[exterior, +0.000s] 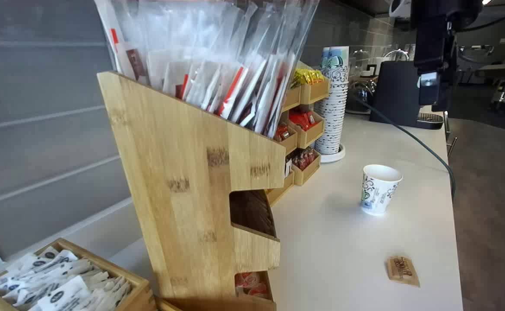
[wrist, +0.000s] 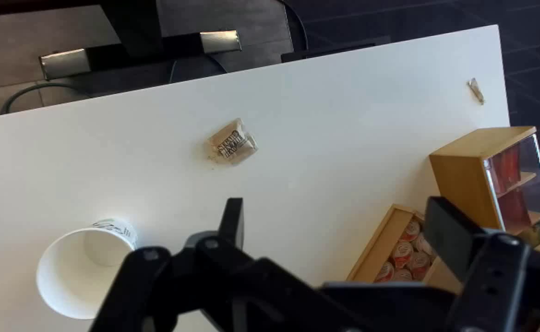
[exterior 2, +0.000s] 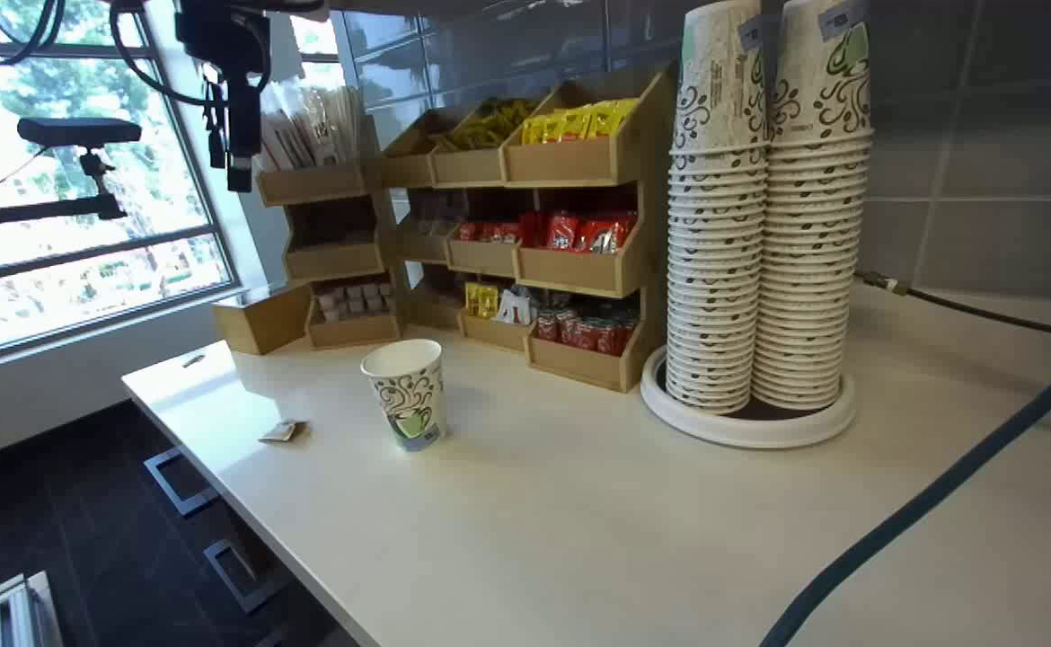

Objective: Pick up the brown pack and put it down

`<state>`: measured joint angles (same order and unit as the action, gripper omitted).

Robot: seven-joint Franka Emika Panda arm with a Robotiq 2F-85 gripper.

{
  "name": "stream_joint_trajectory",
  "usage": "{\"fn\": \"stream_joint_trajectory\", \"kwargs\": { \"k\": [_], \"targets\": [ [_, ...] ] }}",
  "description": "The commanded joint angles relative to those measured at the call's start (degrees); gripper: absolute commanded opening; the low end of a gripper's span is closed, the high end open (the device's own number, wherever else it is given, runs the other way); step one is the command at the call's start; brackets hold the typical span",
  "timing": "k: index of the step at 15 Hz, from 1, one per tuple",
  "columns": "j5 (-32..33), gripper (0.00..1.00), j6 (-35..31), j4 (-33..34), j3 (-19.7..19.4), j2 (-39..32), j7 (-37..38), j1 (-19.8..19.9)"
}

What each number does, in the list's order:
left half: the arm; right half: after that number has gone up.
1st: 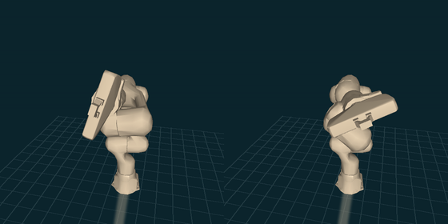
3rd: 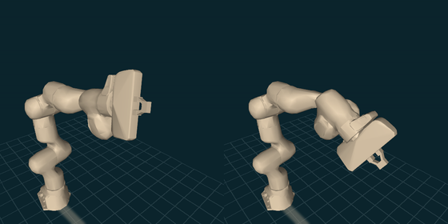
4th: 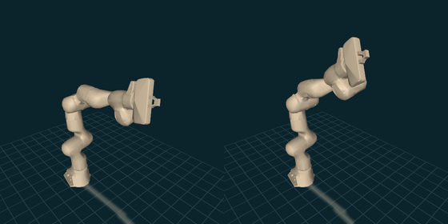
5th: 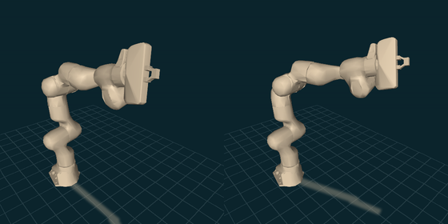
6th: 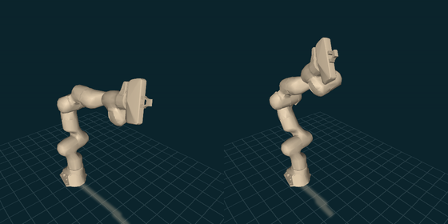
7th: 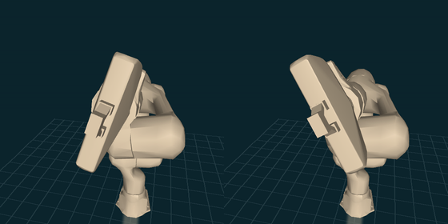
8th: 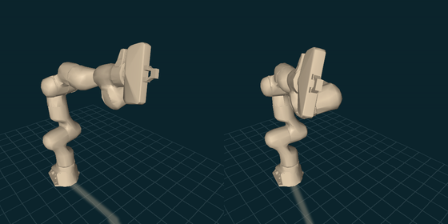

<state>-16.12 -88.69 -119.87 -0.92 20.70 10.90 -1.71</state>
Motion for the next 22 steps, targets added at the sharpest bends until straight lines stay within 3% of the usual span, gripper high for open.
{"fn": "stream_joint_trajectory", "kwargs": {
  "k": [1,8,16,19,22],
  "targets": [
    [-0.2,1.0,0.2,0.1,0.8,0.0,-0.2,1.0],
    [-0.2,1.0,0.2,0.1,0.8,0.0,-0.2,1.0],
    [7.0,1.0,2.0,-2.6,5.9,-3.3,-13.6,-3.4],
    [12.6,1.0,0.5,-5.8,7.5,-3.2,-17.9,-4.8],
    [16.1,1.0,-6.0,-10.1,7.9,-2.6,-21.5,-5.8]
  ]
}}
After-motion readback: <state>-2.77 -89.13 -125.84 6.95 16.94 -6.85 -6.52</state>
